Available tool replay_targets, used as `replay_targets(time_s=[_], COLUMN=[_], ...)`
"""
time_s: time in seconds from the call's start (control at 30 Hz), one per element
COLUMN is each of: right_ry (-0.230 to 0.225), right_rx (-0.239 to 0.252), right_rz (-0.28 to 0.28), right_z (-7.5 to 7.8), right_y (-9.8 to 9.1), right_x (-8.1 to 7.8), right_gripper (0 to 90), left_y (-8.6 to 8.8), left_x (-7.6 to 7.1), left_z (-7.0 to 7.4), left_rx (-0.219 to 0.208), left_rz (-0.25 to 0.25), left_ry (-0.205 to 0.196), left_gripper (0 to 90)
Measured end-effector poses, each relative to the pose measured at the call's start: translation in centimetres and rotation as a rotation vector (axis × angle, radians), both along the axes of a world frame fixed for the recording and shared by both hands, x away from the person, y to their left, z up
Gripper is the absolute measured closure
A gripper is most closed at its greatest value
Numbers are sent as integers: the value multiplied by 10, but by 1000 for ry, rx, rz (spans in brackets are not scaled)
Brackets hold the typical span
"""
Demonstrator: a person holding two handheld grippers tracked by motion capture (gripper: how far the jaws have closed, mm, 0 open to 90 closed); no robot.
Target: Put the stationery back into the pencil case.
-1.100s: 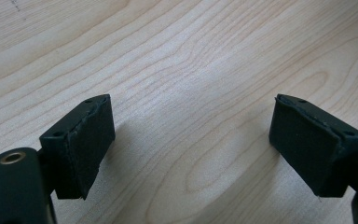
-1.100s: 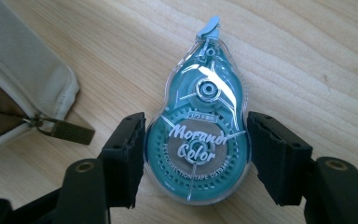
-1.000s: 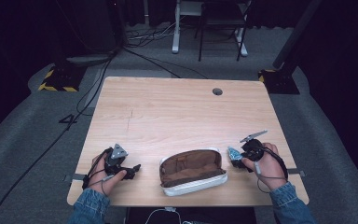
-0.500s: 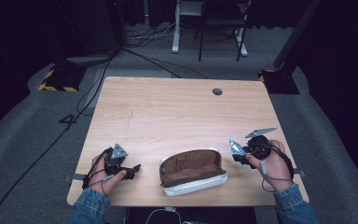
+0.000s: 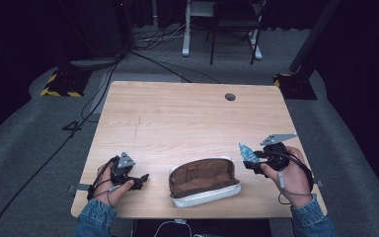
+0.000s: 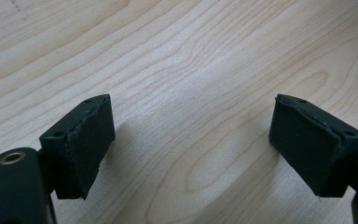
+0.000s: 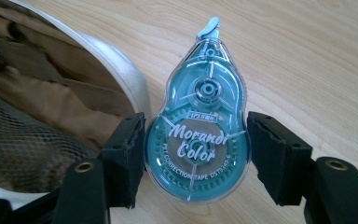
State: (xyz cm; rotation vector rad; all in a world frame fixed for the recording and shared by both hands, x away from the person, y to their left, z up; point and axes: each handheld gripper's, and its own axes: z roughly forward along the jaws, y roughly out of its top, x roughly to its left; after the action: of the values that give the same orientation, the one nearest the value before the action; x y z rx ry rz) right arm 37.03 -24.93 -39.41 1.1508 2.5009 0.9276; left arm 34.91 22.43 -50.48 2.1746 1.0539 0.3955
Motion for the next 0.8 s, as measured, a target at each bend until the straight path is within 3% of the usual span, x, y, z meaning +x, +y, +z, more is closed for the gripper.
replay_targets(time_s=[0.37, 0.8], right_ry=[-45, -58], right_rx=[44, 72], right_rz=[97, 193], right_z=[18, 26], right_y=[15, 33], right_x=[-12, -23], right_gripper=[397, 397], left_y=[0, 0], left_x=[0, 0], left_z=[0, 0], left_rx=[1, 7], left_rz=[0, -2], left_ry=[-1, -2], left_gripper=[143, 142])
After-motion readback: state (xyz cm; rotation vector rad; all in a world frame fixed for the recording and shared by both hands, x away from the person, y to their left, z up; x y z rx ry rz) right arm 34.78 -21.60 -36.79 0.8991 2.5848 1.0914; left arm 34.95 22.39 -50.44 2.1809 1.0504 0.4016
